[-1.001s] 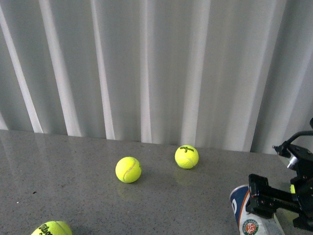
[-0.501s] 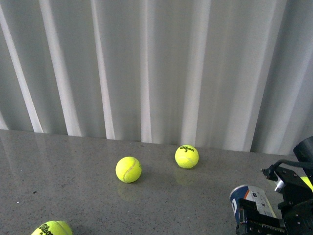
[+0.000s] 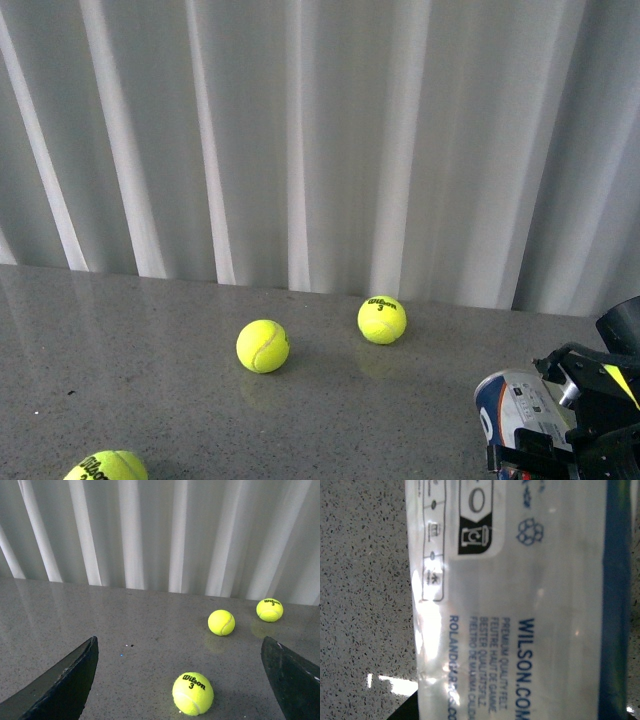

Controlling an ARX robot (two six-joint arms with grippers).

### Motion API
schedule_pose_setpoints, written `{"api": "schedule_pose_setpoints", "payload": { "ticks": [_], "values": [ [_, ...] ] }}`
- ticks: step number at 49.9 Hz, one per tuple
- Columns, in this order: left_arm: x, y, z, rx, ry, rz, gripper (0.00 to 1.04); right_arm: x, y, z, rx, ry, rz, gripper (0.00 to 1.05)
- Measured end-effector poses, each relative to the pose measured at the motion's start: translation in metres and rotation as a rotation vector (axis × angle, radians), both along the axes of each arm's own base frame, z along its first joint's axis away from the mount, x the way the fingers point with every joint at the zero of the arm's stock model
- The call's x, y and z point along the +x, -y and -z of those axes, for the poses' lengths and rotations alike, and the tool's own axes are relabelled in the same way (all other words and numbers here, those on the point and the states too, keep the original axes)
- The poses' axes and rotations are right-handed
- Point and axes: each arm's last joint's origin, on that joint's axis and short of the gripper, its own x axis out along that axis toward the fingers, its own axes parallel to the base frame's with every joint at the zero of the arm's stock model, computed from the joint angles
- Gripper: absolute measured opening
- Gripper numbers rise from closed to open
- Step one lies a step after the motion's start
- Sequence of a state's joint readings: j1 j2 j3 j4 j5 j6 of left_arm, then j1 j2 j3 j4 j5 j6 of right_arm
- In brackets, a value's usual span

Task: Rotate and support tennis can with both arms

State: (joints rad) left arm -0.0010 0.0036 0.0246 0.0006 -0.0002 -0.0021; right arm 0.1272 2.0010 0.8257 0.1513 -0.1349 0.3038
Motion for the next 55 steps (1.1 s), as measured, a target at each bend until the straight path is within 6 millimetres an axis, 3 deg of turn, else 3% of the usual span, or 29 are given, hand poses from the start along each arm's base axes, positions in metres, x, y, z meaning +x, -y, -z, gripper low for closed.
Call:
{"api": "schedule_pose_setpoints", "payload": {
  "ticks": [8,18,24,34,55],
  "values": [
    [0.0,0.0,0.0,0.0,0.0,0.0,0.98,-0.005,-0.007,-0.012,-0.056,0.054,-0.072,0.32],
    [0.0,0.0,0.0,0.0,0.0,0.0,0.98,-0.011,-0.03,-0.06,-0.198,0.281,-0.405,0.29],
    [0.0,0.0,0.0,0.0,0.0,0.0,0.98,-0.013,-0.036,-0.069,-0.314,0.359,-0.574,0.29],
    [0.0,0.0,0.0,0.0,0.0,0.0,0.98,-0.028,-0.04,-0.054,-0.573,0.481,-0.967,0.27],
    [0.0,0.0,0.0,0.0,0.0,0.0,0.98,-0.025,-0.055,-0.005,-0.865,0.524,-1.299,0.26]
  ]
}}
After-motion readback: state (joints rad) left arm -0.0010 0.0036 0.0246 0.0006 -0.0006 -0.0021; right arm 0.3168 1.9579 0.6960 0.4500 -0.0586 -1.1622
